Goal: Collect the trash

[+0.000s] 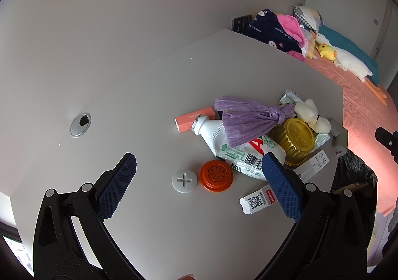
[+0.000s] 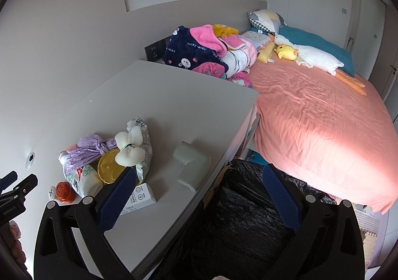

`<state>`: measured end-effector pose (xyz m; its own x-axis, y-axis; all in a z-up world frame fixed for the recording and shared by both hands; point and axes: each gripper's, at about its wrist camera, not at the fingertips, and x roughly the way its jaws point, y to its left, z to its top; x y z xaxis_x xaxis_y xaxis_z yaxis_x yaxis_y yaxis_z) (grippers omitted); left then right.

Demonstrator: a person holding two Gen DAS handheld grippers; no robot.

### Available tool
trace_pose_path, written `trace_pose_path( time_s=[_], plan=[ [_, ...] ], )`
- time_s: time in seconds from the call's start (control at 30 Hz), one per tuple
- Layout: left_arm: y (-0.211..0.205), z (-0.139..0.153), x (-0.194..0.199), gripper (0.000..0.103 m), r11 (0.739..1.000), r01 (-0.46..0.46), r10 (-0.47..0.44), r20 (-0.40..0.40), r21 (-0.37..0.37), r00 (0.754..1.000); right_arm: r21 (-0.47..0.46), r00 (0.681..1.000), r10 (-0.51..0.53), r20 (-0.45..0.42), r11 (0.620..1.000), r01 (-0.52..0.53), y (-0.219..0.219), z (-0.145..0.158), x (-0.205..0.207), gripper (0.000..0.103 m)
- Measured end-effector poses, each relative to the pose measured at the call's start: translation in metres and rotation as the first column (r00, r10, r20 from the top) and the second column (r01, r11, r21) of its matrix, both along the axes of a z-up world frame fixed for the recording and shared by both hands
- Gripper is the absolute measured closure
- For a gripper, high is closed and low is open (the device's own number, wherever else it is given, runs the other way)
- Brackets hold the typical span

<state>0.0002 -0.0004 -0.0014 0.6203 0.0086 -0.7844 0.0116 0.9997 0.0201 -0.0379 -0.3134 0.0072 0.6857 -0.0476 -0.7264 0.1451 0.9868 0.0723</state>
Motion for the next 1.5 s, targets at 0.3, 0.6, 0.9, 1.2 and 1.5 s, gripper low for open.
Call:
trace_pose_path(
  time_s=[0.3, 0.6, 0.9, 1.2, 1.5],
  plan=[
    [-0.002, 0.0, -0.001, 0.005, 1.0, 0.003, -0.003, -0.002, -0.003, 1.0, -0.001, 1.0, 0.001, 0.0, 1.0, -0.001, 0.0, 0.003, 0.001, 0.003],
    [-0.004, -0.001, -0.001, 0.005, 1.0, 0.008, -0.008, -0.005, -0.008, 1.0, -0.003, 1.0, 0.002, -0.003, 1.0, -0.002, 0.001, -0.002, -0.002, 0.003],
    [-0.004, -0.001, 0.0, 0.005, 1.0, 0.012, -0.012, -0.006, -0.012, 1.0, -0.003, 1.0, 0.003, -0.005, 1.0, -0.003, 0.001, -0.002, -0.001, 0.003],
    [-0.002, -0.004, 0.002, 0.005, 0.999, 0.022, -0.023, -0.015, -0.034, 1.0, 0.0, 1.0, 0.002, -0.012, 1.0, -0.002, 0.002, -0.003, 0.001, 0.003],
    [0.014, -0.017, 0.006, 0.005, 0.996, -0.009, 0.006, -0.041, -0.086, 0.999, 0.016, 0.998, -0.029, -0.056, 0.999, 0.029, -0.011, -0.021, 0.008, 0.003]
  ],
)
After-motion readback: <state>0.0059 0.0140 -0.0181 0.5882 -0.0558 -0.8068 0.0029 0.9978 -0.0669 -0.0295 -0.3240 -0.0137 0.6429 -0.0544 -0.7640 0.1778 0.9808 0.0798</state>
